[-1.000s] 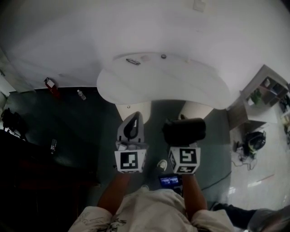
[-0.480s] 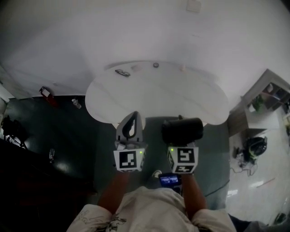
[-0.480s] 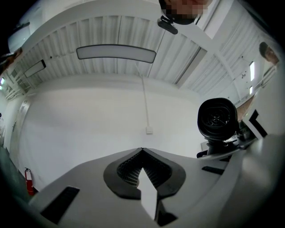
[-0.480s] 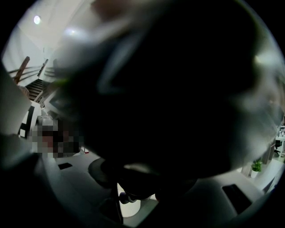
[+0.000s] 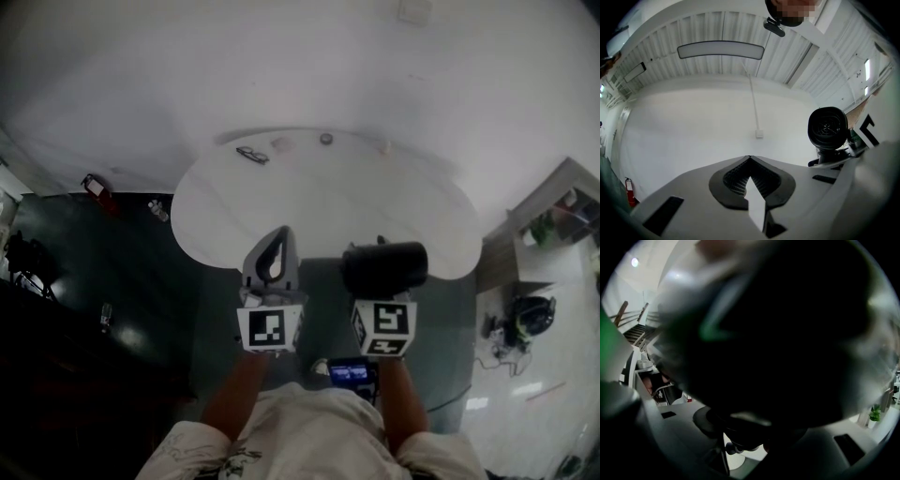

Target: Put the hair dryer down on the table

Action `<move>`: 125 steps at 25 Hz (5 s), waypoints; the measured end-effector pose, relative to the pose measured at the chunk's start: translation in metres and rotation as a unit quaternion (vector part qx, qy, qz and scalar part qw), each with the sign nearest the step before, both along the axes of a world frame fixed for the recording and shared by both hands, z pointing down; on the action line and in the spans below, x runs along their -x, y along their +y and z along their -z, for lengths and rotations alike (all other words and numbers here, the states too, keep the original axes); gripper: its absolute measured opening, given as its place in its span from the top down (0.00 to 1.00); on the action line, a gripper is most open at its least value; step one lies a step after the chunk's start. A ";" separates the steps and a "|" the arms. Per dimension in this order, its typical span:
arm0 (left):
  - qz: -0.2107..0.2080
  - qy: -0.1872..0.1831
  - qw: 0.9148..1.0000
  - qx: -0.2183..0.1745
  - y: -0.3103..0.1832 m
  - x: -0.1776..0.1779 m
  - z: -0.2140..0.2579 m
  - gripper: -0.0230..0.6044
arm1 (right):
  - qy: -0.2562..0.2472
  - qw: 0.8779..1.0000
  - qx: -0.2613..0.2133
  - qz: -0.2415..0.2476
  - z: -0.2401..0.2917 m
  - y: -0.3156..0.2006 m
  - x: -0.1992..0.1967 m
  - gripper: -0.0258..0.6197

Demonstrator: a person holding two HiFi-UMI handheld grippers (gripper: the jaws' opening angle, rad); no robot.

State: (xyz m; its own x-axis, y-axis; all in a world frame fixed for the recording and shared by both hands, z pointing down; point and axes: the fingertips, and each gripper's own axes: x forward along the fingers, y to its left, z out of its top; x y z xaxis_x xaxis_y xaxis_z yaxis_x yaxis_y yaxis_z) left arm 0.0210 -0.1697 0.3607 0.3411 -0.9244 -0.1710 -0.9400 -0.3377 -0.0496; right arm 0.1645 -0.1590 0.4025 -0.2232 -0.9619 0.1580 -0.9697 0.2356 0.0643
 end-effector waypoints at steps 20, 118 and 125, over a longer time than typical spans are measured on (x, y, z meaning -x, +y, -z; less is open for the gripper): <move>-0.034 0.025 0.999 0.008 -0.176 0.033 -0.008 0.97 | 0.013 1.000 0.004 -0.024 -0.001 -0.172 0.045 0.61; 0.003 0.005 0.997 0.071 -0.272 0.058 -0.076 0.97 | 0.111 0.906 0.405 0.054 -0.293 -0.318 0.065 0.40; 0.000 0.010 0.998 0.070 -0.276 0.057 -0.072 0.97 | 0.065 0.942 0.326 0.043 -0.232 -0.323 0.066 0.40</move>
State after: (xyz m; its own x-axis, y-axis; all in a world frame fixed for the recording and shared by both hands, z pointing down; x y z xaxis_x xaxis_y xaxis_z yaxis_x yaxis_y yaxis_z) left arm -0.0363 -0.4452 0.4328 0.3389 -0.9396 -0.0475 -0.9403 -0.3400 0.0158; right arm 0.0984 -0.4824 0.6342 -0.2339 -0.6299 0.7406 -0.9393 0.3430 -0.0050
